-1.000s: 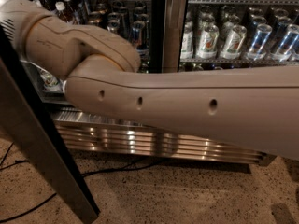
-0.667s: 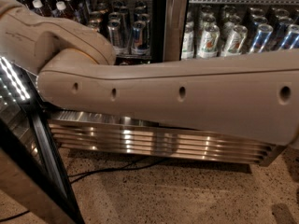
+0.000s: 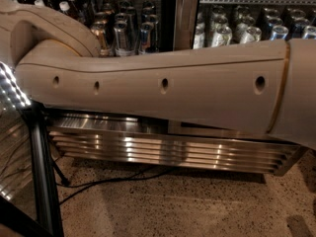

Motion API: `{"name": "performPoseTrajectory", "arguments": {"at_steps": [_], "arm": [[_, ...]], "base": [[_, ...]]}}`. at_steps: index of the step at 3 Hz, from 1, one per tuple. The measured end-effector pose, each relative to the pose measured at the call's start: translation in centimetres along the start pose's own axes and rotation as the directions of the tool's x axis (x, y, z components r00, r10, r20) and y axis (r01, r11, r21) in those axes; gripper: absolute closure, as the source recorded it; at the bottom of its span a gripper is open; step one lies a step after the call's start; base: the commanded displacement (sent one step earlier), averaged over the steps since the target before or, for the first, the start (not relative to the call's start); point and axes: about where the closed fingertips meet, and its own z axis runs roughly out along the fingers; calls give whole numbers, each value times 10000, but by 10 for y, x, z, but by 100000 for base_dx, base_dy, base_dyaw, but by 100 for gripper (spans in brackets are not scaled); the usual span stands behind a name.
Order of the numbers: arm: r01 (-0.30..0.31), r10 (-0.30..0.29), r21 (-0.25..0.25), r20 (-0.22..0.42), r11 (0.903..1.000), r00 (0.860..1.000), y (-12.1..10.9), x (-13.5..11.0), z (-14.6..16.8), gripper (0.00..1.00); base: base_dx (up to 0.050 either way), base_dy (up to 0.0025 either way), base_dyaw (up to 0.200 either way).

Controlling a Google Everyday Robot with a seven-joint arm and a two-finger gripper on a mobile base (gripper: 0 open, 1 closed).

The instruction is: Open left fridge door

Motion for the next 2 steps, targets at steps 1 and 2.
{"name": "performPoseTrajectory", "arguments": {"at_steps": [1, 2], "arm": [[1, -1, -8, -1, 10000, 10000, 0, 0, 0, 100], [126, -125, 47, -204, 9999, 9997, -2, 8, -8, 100]], "base": [[0, 0, 0], [0, 0, 0]]}}
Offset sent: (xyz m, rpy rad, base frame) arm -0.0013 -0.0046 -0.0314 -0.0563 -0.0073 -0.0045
